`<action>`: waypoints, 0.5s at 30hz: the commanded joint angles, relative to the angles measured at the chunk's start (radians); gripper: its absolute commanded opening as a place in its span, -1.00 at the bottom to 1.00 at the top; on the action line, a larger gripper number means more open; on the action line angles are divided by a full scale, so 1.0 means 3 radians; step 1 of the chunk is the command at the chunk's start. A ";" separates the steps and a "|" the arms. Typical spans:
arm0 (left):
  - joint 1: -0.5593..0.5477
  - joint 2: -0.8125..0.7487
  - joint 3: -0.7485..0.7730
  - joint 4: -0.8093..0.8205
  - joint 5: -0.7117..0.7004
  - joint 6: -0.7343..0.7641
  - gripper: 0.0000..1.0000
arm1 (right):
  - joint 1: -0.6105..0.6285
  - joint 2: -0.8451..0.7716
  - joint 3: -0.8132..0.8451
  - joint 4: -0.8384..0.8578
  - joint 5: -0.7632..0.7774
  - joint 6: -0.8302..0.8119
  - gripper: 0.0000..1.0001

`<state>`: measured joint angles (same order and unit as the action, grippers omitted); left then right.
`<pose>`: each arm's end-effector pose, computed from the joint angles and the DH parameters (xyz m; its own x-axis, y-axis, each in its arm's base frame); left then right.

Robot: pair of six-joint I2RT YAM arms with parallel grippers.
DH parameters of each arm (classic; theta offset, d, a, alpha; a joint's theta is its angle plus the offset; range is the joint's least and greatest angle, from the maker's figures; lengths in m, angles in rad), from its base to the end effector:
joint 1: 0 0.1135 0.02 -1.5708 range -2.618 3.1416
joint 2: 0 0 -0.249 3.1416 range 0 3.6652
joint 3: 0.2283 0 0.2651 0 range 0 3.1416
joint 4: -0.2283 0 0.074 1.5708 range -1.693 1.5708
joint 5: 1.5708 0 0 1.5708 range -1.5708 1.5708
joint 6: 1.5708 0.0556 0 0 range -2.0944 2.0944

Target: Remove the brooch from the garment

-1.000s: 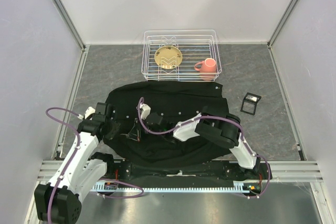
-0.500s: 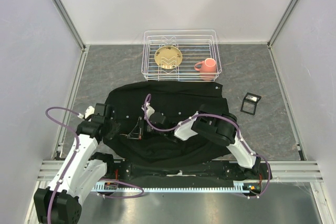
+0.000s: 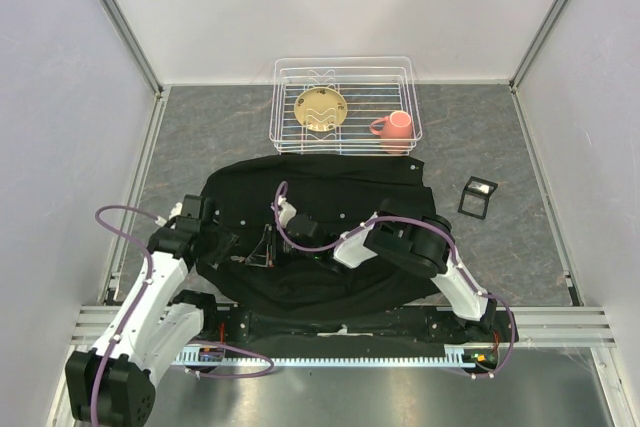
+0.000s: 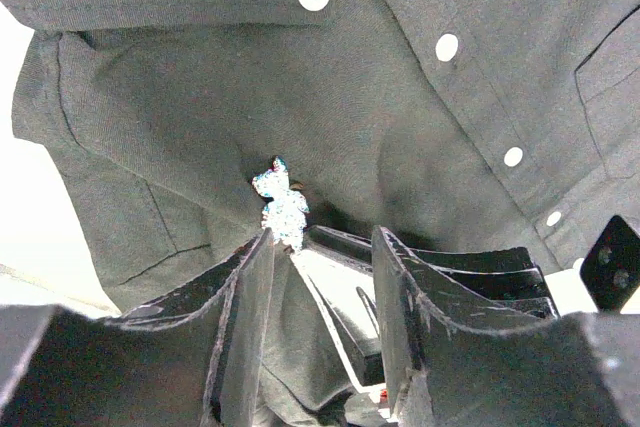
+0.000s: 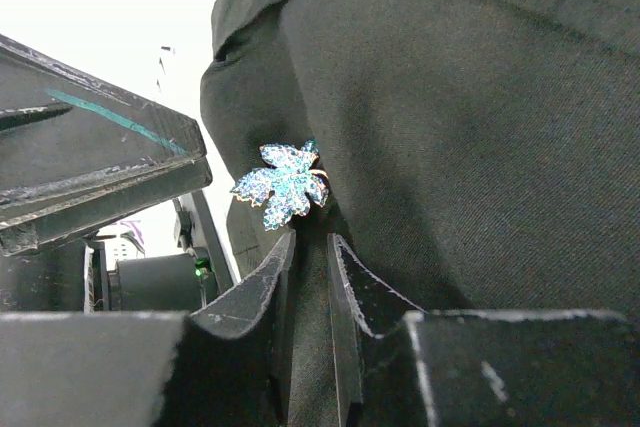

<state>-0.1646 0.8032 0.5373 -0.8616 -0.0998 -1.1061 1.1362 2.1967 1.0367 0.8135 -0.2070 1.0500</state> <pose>0.1661 -0.0220 0.1659 -0.5074 -0.8174 -0.2727 -0.7425 0.5754 -0.3431 0.1769 0.4082 0.0589 -0.9117 0.0521 -0.4075 -0.3581 0.3850 0.8506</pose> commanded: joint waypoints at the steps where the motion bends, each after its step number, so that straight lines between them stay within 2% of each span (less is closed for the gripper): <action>1: 0.0017 -0.0044 -0.0037 0.0029 0.0031 -0.0260 0.02 | -0.0014 0.0010 0.0124 0.0075 -0.0041 -0.0135 -0.48; 5: 0.0017 0.0038 -0.0052 0.0024 0.0005 -0.0337 -0.06 | -0.0014 -0.0005 0.0114 0.0050 -0.0041 -0.0176 -0.48; 12: 0.0017 0.0124 -0.0165 0.0162 -0.0025 -0.0414 -0.08 | -0.0009 -0.0087 0.0093 -0.0099 -0.0001 -0.0355 -0.46; 15: 0.0017 0.0211 -0.0170 0.0228 -0.0066 -0.0383 -0.18 | 0.0001 -0.0148 0.0113 -0.0226 0.0020 -0.0493 -0.45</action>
<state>-0.1646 0.8398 0.4946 -0.8505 -0.0959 -1.1816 1.1358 2.1960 1.0462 0.7982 -0.2131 0.9791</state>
